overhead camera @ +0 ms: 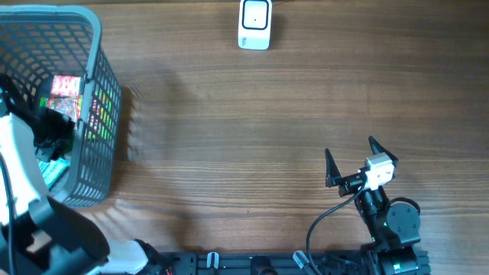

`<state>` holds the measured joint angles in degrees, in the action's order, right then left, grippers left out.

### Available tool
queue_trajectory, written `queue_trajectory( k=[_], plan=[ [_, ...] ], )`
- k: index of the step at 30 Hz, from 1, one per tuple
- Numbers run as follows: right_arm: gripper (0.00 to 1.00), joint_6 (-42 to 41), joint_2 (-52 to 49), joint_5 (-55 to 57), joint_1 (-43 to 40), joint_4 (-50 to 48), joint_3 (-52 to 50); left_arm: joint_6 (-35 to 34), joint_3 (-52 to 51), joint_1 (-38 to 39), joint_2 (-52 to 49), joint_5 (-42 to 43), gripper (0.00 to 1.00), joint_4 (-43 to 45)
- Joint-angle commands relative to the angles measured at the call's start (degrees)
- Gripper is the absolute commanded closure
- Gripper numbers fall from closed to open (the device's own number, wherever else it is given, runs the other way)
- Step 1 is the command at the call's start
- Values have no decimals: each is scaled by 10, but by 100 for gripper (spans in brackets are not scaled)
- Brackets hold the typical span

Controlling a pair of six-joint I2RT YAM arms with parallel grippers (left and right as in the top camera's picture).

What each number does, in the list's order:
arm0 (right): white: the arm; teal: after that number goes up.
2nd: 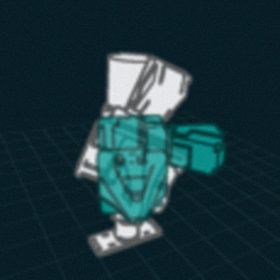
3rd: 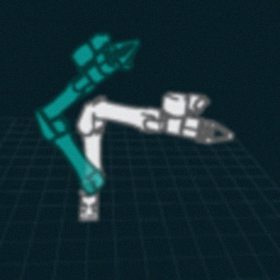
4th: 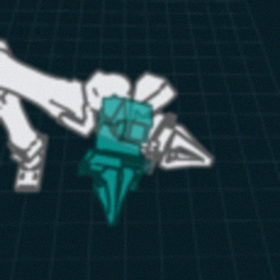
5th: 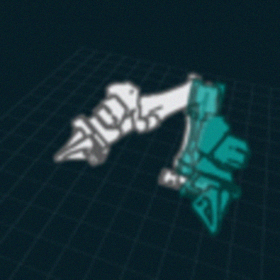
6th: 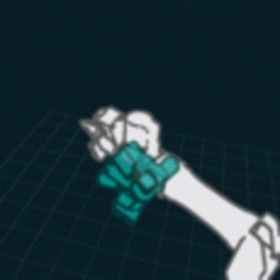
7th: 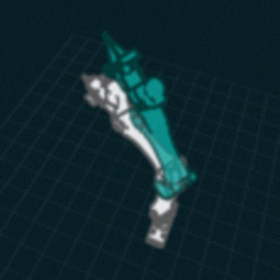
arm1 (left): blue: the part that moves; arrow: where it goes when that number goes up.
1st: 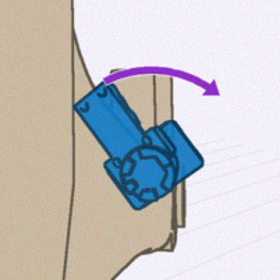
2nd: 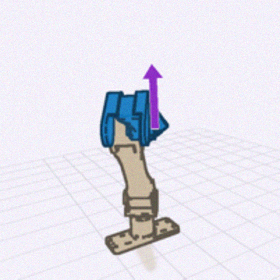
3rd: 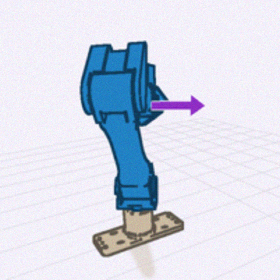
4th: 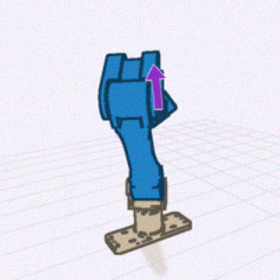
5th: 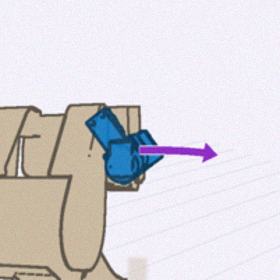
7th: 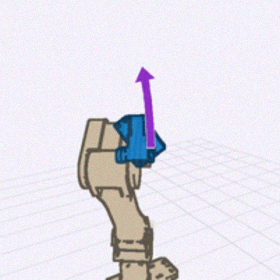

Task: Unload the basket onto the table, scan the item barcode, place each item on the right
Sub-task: 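Reach the left gripper into the basket and grasp the green-lidded jar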

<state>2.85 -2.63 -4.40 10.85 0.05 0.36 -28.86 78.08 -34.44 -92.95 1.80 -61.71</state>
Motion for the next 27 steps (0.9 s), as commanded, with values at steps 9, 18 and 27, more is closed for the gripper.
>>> queue_trajectory(
  k=[9, 18, 27],
  plan=[
    [0, 2, 2, 6, 2, -1, -1, -2, 19, 2, 253, 76, 64, 25],
    [0, 1, 2, 6, 2, -1, -1, -21, 19, 2, 398, 172, 61, 101],
    [0, 1, 2, 6, 2, -1, -1, -81, 19, 175, 360, 296, 64, 123]
  ],
)
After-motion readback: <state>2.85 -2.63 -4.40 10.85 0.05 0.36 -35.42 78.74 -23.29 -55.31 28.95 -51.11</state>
